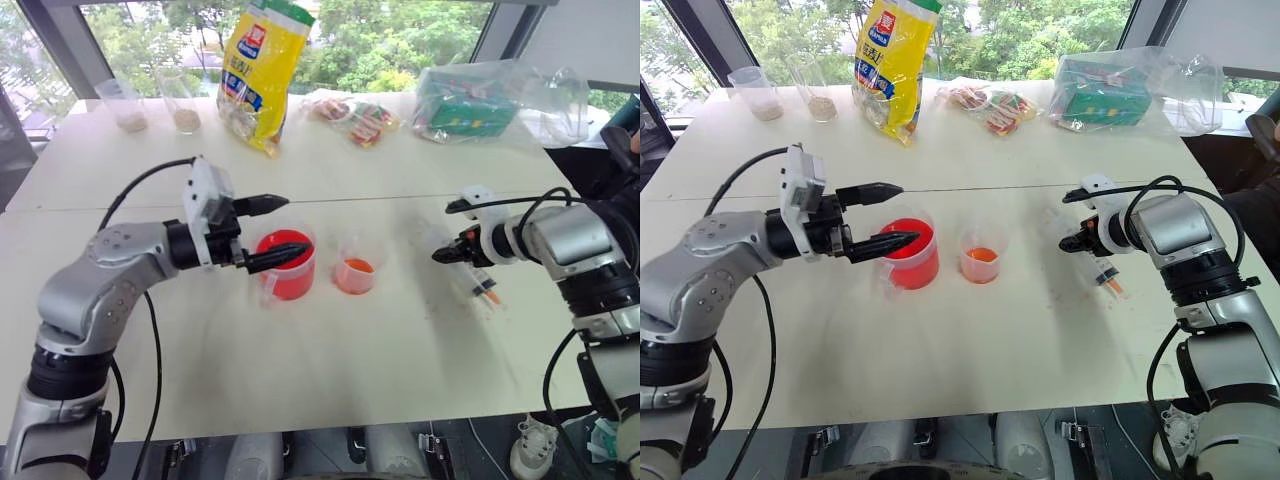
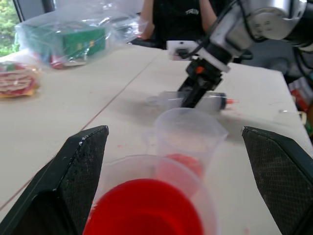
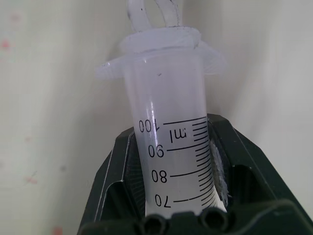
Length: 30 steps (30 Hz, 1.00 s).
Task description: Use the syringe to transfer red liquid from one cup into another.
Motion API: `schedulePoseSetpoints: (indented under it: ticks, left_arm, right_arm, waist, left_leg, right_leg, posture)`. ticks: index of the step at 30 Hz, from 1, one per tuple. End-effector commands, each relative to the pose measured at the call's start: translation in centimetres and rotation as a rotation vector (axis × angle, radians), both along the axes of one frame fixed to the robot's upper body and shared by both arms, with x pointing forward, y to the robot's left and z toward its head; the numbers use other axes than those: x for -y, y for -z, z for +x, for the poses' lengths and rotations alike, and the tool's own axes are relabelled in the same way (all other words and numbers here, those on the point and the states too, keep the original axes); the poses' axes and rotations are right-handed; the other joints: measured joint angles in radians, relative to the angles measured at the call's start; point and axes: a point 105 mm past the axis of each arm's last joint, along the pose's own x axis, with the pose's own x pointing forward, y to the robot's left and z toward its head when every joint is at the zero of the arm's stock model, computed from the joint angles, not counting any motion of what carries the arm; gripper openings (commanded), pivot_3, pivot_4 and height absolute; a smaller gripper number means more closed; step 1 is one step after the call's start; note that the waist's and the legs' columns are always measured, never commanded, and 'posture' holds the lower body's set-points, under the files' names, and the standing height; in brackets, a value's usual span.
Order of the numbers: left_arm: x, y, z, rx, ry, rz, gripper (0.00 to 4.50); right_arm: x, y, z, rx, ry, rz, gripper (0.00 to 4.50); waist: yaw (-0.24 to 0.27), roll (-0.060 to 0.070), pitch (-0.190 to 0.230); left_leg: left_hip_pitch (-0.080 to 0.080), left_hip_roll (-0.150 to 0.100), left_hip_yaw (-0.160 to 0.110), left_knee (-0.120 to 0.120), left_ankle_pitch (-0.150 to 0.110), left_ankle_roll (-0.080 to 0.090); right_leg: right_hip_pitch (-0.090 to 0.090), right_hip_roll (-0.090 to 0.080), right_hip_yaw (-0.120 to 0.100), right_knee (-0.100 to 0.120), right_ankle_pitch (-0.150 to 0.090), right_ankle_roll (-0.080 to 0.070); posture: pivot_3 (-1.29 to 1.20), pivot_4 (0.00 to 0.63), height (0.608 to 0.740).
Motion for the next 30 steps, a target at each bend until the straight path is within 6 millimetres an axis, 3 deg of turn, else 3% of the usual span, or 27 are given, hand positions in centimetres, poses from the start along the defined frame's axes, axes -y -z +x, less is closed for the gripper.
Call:
schedulePoseSetpoints:
  ticks: [1, 2, 3, 6, 9, 11, 16, 22, 30]
  left_arm:
    - [-0.9, -2.0, 0.6, 0.078, -0.017, -0.019, 4.50]
    - [-1.0, -2.4, 0.9, 0.084, -0.020, -0.023, 4.50]
    - [-1.0, -3.0, 1.3, 0.091, -0.018, -0.033, 4.50]
    - [-1.4, -4.2, 1.9, 0.103, -0.008, -0.048, 4.50]
    - [-2.0, -5.5, 2.1, 0.108, 0.004, -0.072, 4.50]
    - [-2.5, -6.3, 2.2, 0.112, 0.003, -0.086, 4.50]
    - [-3.9, -7.0, 2.3, 0.117, -0.036, -0.061, 4.50]
    - [-5.1, -7.8, 1.7, 0.118, -0.066, -0.041, 4.50]
    - [-5.8, -8.2, 1.1, 0.112, -0.100, -0.041, 4.50]
  right_arm:
    - [-1.0, -5.5, 0.4, 0.214, -0.046, 0.059, 1.38]
    - [-1.5, -6.8, 0.3, 0.269, -0.069, 0.092, 1.38]
    - [-3.2, -9.6, 0.1, 0.406, -0.154, 0.176, 1.38]
    - [-7.4, -15.1, -1.6, 0.679, -0.344, 0.361, 1.38]
    - [-11.4, -18.2, -3.8, 0.855, -0.504, 0.576, 1.38]
    - [-13.5, -19.1, -4.8, 0.903, -0.580, 0.714, 1.38]
    - [-17.8, -18.5, -5.8, 0.893, -0.694, 0.984, 1.38]
    - [-20.2, -16.7, -5.4, 0.890, -0.701, 1.109, 1.38]
    - [-23.0, -11.0, -4.0, 0.854, -0.690, 1.101, 1.38]
  waist:
    - [0.000, 0.000, 0.000]
    - [0.000, 0.000, 0.000]
    - [0.000, 0.000, 0.000]
    - [-0.003, 0.000, 0.000]
    - [-0.006, 0.000, 0.000]
    - [-0.004, 0.000, 0.000]
    - [-0.002, 0.000, 0.000]
    - [-0.003, 0.000, 0.000]
    - [-0.009, 0.000, 0.000]
  left_leg:
    - [0.000, 0.000, 0.000, 0.000, 0.000, 0.000]
    - [0.000, 0.000, 0.000, 0.000, 0.000, 0.000]
    - [0.000, 0.000, 0.000, 0.000, 0.000, 0.000]
    - [0.000, 0.000, 0.000, 0.000, 0.000, 0.000]
    - [0.000, 0.001, 0.000, -0.001, 0.000, 0.000]
    - [0.001, 0.001, 0.000, -0.001, 0.000, 0.000]
    - [0.000, 0.000, 0.000, 0.000, 0.000, -0.001]
    - [0.000, 0.000, 0.000, 0.000, 0.001, -0.001]
    - [0.001, 0.000, 0.000, 0.000, 0.001, -0.001]
  right_leg:
    - [0.000, 0.000, 0.000, 0.000, 0.000, 0.000]
    - [0.000, 0.000, 0.000, 0.000, 0.000, 0.000]
    - [0.000, 0.000, 0.000, 0.000, 0.000, 0.000]
    - [0.000, 0.000, 0.000, 0.000, 0.000, 0.001]
    - [-0.001, 0.002, 0.000, 0.001, 0.001, 0.001]
    - [-0.001, 0.001, 0.000, 0.004, 0.001, 0.001]
    - [-0.002, -0.001, 0.000, 0.007, 0.001, 0.001]
    - [-0.003, -0.001, 0.000, 0.008, 0.000, 0.001]
    - [-0.003, 0.000, 0.000, 0.009, 0.000, 0.001]
  posture:
    - [0.00, 0.150, 0.740]
    - [0.00, 0.150, 0.740]
    - [0.00, 0.150, 0.740]
    - [0.00, 0.150, 0.740]
    - [0.00, 0.150, 0.740]
    - [0.00, 0.150, 0.740]
    - [0.00, 0.150, 0.740]
    - [0.00, 0.150, 0.740]
    - [0.00, 0.150, 0.740]
